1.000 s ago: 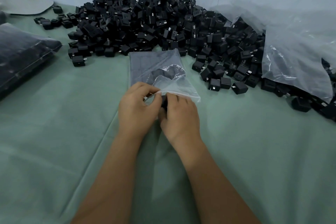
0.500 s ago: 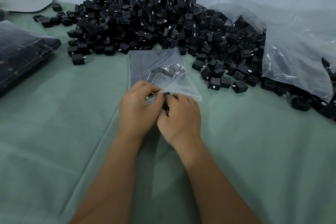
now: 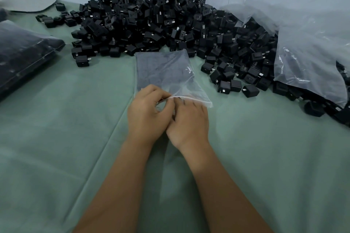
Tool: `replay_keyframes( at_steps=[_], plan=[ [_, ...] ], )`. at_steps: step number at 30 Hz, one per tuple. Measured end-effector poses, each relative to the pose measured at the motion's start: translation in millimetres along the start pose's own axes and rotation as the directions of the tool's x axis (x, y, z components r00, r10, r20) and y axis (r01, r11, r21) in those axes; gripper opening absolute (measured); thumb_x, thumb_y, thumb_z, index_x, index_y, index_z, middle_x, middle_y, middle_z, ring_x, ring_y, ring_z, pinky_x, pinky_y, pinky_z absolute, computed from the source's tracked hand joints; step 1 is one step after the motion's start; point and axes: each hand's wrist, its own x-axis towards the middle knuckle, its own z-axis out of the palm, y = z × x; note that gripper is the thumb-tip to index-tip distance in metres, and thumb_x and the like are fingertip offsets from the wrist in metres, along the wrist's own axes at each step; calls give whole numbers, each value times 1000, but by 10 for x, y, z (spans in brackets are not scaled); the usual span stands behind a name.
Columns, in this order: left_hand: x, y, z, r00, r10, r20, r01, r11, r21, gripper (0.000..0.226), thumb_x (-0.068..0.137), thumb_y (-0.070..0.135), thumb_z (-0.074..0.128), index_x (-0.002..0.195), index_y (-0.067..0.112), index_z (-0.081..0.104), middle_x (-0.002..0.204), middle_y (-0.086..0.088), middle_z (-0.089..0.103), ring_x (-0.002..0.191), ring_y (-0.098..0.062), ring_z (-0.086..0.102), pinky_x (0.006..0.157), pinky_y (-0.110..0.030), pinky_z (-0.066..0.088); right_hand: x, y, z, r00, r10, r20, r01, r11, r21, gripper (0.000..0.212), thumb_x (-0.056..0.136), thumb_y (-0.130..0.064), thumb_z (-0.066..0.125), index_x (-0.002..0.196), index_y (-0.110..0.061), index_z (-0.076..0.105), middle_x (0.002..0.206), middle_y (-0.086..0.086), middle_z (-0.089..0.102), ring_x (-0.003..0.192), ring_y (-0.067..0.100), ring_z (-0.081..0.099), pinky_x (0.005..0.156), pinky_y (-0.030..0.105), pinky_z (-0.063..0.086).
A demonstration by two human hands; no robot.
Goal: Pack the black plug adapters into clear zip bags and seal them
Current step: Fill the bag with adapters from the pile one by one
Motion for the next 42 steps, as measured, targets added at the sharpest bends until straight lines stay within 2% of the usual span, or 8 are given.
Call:
replay_keyframes(
  at_steps=[6, 14, 17, 23, 27, 30, 36, 42],
  plan=[
    [-13, 23, 22, 1000, 2, -15, -2, 1000, 13, 11, 79, 11, 65, 73, 4, 70, 75, -3, 62, 70, -24, 59, 61, -41, 49, 149, -25, -1, 994, -60, 90, 70, 992, -104, 16, 81, -17, 50, 71, -28, 45, 82, -2, 65, 80, 22, 62, 65, 28, 31],
    [-20, 21, 28, 998, 45, -39, -45, 999, 3, 6, 77, 4, 66, 73, 2, 70, 75, -5, 63, 70, -25, 60, 59, -42, 50, 336, 12, 84, 960, -104, 260, 133, 987, -96, 23, 93, -23, 41, 108, -17, 57, 115, 4, 61, 110, 24, 55, 88, 31, 36],
    [-14, 8, 28, 998, 62, -24, -61, 998, 13, 5, 76, 4, 66, 75, 4, 70, 77, -3, 65, 72, -23, 61, 61, -39, 50, 294, 8, 108, 962, -104, 253, 127, 989, -76, 19, 93, -20, 43, 100, -18, 60, 108, 3, 65, 102, 23, 59, 80, 28, 35],
    [2, -38, 58, 999, -36, -15, 37, 999, 25, 4, 83, 11, 65, 83, 12, 68, 82, 7, 63, 74, -12, 58, 62, -26, 44, 134, 13, 21, 976, -79, -204, 121, 972, 201, 19, 79, -19, 48, 70, -17, 64, 74, 1, 67, 71, 21, 59, 59, 30, 41],
    [-2, -90, 68, 995, -99, 24, 99, 995, 20, 4, 86, 14, 64, 84, 17, 67, 81, 14, 57, 72, -2, 50, 60, -15, 36, 100, 99, -72, 839, -56, -541, 207, 953, 222, 21, 74, -5, 43, 58, -5, 56, 58, 6, 55, 54, 25, 49, 47, 36, 38],
    [4, -127, 74, 972, -175, 154, 170, 984, 49, 7, 87, 20, 63, 83, 26, 66, 79, 16, 59, 72, -4, 52, 65, -23, 39, 144, 306, -158, 763, 79, -642, 138, 950, 281, 18, 72, -1, 45, 66, -5, 61, 69, 6, 58, 65, 24, 52, 56, 31, 39],
    [23, -158, 114, 916, -234, 327, 170, 962, 213, 11, 89, 27, 59, 89, 24, 69, 86, 12, 59, 87, -14, 54, 68, -27, 35, 259, 641, -183, 669, 596, -444, -174, 706, 686, 29, 78, 0, 47, 79, -21, 67, 92, -16, 43, 97, 23, 55, 75, 17, 41],
    [23, -153, 108, 908, -239, 343, 171, 961, 219, 13, 91, 30, 58, 89, 24, 69, 91, 9, 61, 89, -14, 53, 73, -30, 42, 310, 794, -105, 782, 609, -130, -499, 738, 454, 39, 88, -19, 46, 114, -40, 68, 123, -3, 46, 120, 18, 42, 103, 33, 35]
  ],
)
